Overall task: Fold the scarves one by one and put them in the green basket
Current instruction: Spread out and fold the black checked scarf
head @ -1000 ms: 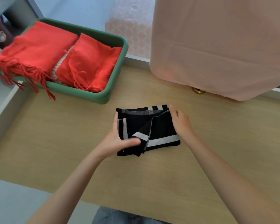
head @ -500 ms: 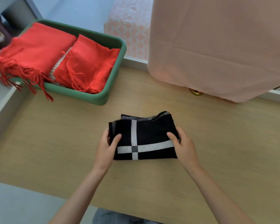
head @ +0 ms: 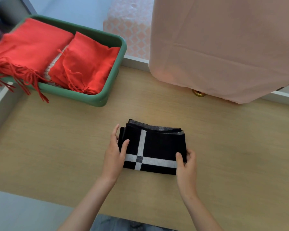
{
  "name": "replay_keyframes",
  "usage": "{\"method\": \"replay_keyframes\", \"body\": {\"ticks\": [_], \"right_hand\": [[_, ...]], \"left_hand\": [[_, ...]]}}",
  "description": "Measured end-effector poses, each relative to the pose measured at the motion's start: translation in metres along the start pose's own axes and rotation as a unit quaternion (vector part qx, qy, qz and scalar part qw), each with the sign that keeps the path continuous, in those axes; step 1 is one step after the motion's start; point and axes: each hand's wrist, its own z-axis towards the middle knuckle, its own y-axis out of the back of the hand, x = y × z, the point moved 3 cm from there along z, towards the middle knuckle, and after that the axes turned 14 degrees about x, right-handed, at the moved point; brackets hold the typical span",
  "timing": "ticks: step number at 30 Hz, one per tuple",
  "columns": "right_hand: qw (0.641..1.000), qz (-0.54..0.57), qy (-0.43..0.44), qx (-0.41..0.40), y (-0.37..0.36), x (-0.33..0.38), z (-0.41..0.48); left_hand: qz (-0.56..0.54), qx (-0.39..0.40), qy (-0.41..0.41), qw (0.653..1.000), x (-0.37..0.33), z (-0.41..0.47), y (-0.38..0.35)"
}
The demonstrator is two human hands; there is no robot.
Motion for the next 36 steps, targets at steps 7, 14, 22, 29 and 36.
{"method": "replay_keyframes", "body": {"ticks": [7,14,22,29,36], "right_hand": [[0.994,-0.079,-0.068,-0.044,0.010,-0.035,0.008],[0.983,-0.184,0.007,-0.008,0.013,-0.007,0.035],[0.988,-0.089,-0.117,0.037,0.014,-0.020,0.042],[0.991,-0.015,-0.112,0.077,0.014,-0.001,0.038],[0.989,-0.075,-0.034,0.123,-0.005,0.079,0.063]], "left_hand": [[0.123,-0.021,0.021,0.992,-0.009,0.010,-0.011],[0.144,-0.066,0.072,0.985,-0.004,0.013,-0.011],[-0.056,0.069,0.225,0.970,0.001,0.022,-0.008],[-0.187,0.093,0.234,0.949,-0.007,0.012,-0.004],[-0.305,0.075,0.238,0.919,-0.026,-0.014,0.029]]}}
